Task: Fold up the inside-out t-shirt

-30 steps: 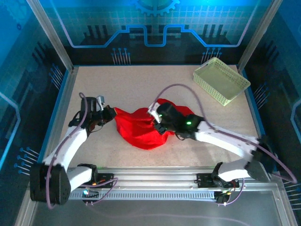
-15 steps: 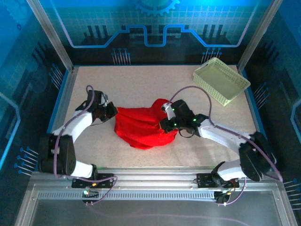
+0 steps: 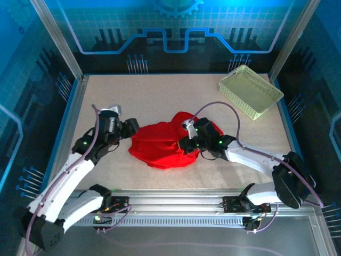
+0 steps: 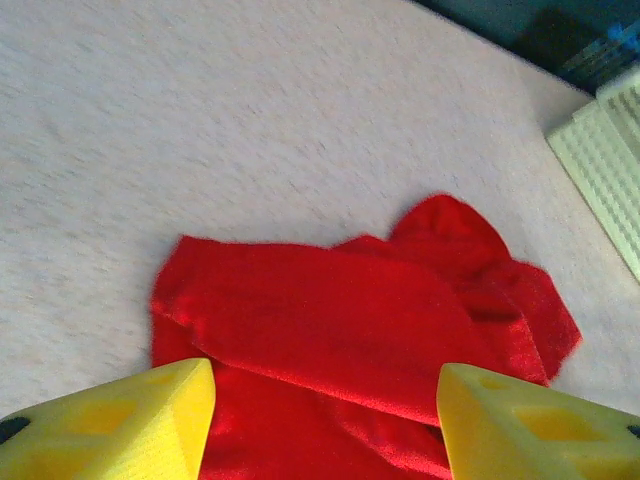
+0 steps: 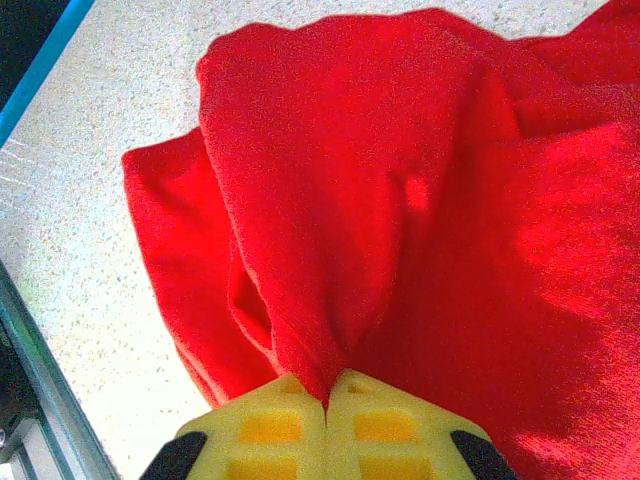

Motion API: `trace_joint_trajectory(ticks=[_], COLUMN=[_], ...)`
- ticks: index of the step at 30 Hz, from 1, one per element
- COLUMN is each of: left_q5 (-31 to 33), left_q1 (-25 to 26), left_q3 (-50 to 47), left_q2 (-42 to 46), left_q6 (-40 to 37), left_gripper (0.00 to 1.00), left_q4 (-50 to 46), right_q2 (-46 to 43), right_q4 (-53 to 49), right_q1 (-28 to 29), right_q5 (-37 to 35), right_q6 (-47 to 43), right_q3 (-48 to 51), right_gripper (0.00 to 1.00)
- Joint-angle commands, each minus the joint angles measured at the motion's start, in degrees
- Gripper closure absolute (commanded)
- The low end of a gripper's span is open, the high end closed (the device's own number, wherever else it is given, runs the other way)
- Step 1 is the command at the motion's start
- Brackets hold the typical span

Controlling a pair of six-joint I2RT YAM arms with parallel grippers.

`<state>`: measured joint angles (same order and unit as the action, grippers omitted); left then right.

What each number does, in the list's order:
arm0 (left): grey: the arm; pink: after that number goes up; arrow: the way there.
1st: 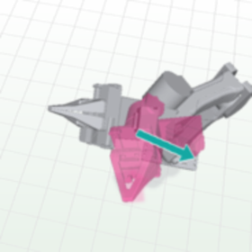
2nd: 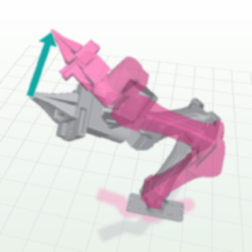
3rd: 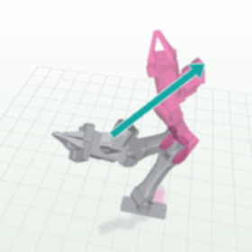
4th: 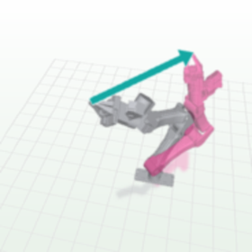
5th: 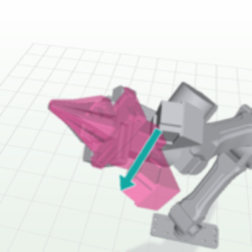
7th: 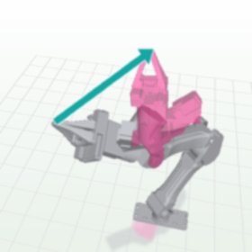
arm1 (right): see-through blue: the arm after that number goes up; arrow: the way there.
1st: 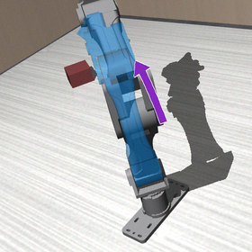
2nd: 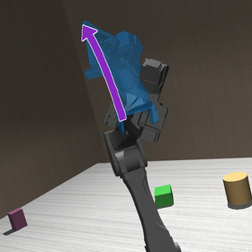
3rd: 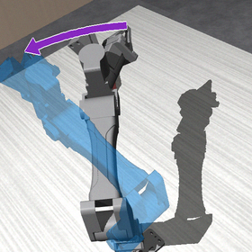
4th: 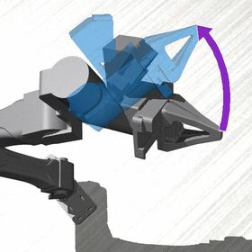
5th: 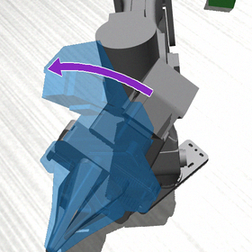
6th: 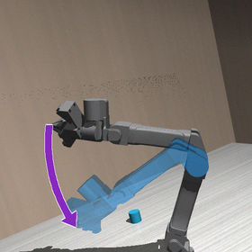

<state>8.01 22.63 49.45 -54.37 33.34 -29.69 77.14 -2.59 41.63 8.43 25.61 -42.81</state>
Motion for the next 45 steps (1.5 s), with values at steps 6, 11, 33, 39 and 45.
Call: trace_joint_trajectory(ticks=[6,11,33,39,45], left_q5=[-6.8,-4.0,-5.9,-5.8,-2.8], left_q1=[14.8,18.4,18.9,19.0,20.6], left_q3=[-9.2,-11.5,-12.8,-14.0,-19.2], left_q2=[-10.3,-12.8,-22.7,-20.6,-12.4], left_q6=[20.4,26.2,28.9,27.8,24.2], left_gripper=[0.44,0.45,0.72,0.96,1.00], left_q4=[15.1,18.7,26.5,25.3,25.3], right_q2=[-2.5,-2.4,-3.3,-2.5,-2.2], right_q4=[4.2,4.8,3.1,-0.8,-7.7], right_q1=[5.1,5.5,7.8,6.8,3.4], right_q5=[-7.7,-7.9,-10.4,-13.2,-15.6], right_q6=[3.0,3.1,1.9,3.4,9.0], right_q3=[1.7,2.5,2.3,0.0,-2.0], right_gripper=[1.00,1.00,1.00,1.00,1.00])
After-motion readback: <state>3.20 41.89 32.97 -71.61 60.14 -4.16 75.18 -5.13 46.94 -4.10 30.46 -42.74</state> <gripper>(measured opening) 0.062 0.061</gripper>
